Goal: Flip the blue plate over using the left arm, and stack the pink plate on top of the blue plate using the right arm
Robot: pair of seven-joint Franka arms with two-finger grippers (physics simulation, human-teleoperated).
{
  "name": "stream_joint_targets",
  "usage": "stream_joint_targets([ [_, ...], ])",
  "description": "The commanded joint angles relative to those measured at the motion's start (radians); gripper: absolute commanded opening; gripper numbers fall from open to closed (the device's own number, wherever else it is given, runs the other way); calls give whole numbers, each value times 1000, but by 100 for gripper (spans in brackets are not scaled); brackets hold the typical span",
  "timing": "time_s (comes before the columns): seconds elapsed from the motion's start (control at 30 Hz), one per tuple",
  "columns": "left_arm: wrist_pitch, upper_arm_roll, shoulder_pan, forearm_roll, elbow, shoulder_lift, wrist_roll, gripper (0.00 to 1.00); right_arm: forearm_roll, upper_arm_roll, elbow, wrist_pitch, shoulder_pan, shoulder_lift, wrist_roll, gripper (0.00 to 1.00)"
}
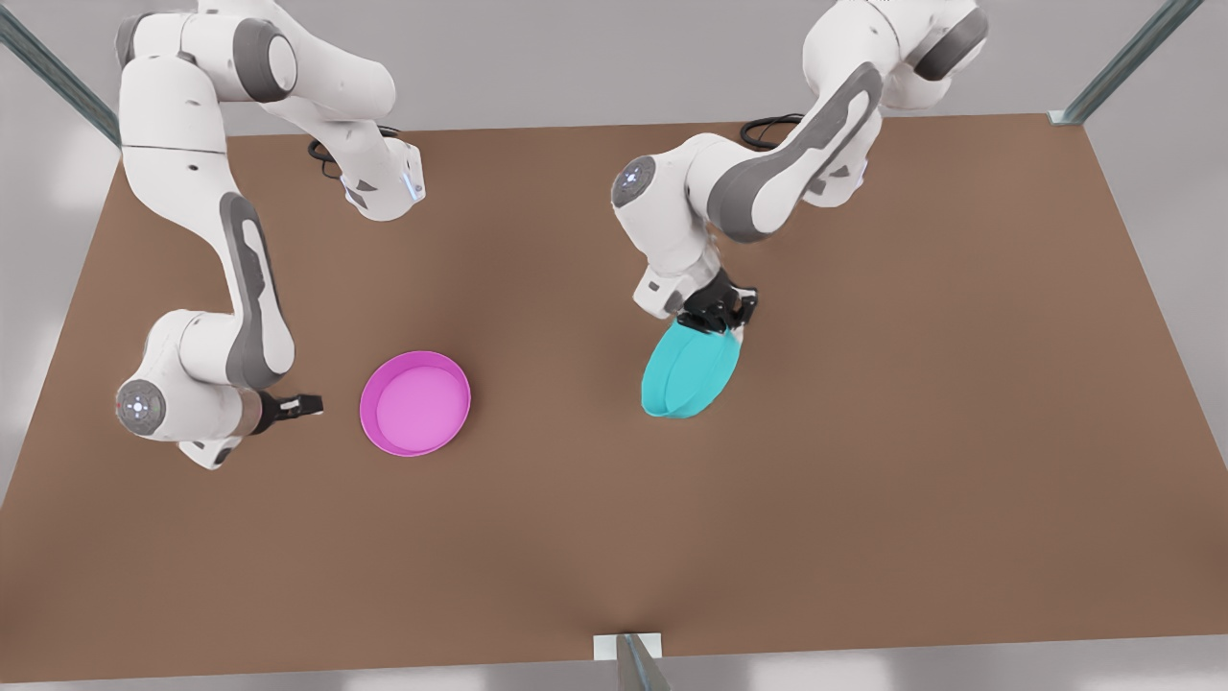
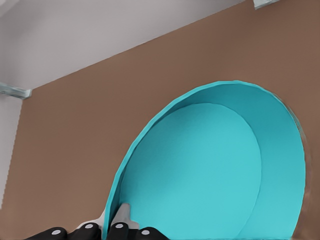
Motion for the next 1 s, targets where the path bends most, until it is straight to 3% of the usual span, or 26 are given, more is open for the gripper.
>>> stream_joint_targets([
  [0.0, -5, 0, -7, 239, 0, 4, -12, 21, 3, 0, -1, 1, 1, -1, 1, 100],
  [0.13, -85, 6, -190, 569, 6, 65, -66, 21, 5, 0, -101, 72, 26, 7, 12, 100],
  [0.2, -207, 21, -335, 782, 182, 252, -76, 21, 5, 3, -119, 128, 43, 9, 10, 100],
  [0.3, -204, 152, -502, 875, 198, 285, -57, 21, 5, 6, -130, 164, 55, 39, -35, 100],
  [0.4, -233, 445, -765, 899, 281, 420, -71, 21, 6, 6, -138, 152, 54, 47, -155, 100],
  [0.5, -338, 551, -883, 927, 281, 532, -76, 21, 66, 7, -138, 162, 57, 68, -89, 100],
  [0.77, -447, 565, -966, 985, 274, 719, -145, 21, 69, 34, -138, 153, 55, 87, -100, 100],
  [0.97, -447, 549, -1007, 859, 273, 748, -149, 21, 72, 34, -135, 207, 77, 119, -94, 100],
])
